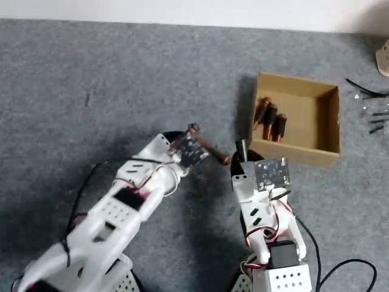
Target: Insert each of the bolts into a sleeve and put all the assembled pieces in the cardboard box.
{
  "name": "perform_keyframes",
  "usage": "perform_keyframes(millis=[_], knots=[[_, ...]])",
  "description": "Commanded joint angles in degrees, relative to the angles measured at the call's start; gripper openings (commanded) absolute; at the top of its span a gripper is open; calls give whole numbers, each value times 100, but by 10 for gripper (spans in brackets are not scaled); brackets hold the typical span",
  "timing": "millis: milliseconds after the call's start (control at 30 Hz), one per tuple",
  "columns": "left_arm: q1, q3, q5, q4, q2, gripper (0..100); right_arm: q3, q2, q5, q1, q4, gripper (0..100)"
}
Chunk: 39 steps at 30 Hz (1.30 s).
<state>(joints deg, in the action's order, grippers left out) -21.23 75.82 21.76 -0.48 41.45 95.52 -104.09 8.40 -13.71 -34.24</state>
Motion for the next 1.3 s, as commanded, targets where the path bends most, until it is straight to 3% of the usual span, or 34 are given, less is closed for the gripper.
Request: perform_keyframes(millis=[0, 533, 700, 800, 900, 1100, 1267], knots=[[57, 321, -53, -378, 884, 7, 400, -119, 53, 40, 242, 9], [66, 2167, -53, -404, 4813, 7, 400, -119, 53, 40, 259, 5], [374, 2158, -141, 70, 5886, 7, 699, -110, 35, 40, 690, 5], [567, 2141, -932, 686, 6334, 7, 813, -110, 26, 31, 690, 5], [523, 2132, -2031, 712, 6369, 7, 813, -110, 18, -48, 690, 5], [-259, 2132, -3692, 712, 6343, 11, 813, -110, 44, -620, 567, 5], [-813, 2123, -4255, 712, 6343, 11, 813, -110, 44, -884, 541, 5]])
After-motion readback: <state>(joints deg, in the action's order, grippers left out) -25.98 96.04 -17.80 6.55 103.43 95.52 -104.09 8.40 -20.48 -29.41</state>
